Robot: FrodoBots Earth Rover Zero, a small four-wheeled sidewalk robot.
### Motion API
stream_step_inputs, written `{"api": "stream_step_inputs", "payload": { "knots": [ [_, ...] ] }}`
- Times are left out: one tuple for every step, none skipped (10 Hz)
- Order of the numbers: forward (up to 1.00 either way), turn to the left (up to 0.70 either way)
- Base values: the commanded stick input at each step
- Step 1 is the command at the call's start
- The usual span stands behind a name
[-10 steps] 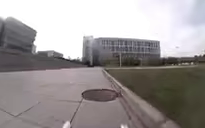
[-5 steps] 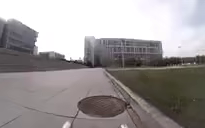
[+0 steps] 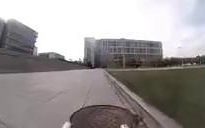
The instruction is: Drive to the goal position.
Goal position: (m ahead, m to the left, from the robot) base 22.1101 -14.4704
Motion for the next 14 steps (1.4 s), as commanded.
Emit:
{"api": "stream_step_inputs", "payload": {
  "knots": [
    [0.99,0.00],
    [0.99,0.00],
    [0.99,0.00],
    [0.99,0.00],
    [0.99,0.00],
    [0.99,0.00],
    [0.99,0.00],
    [0.99,0.00],
    [0.99,0.00],
    [0.99,0.00],
    [0.99,0.00],
    [0.99,0.00],
    [0.99,0.00],
    [0.99,0.00]
  ]
}}
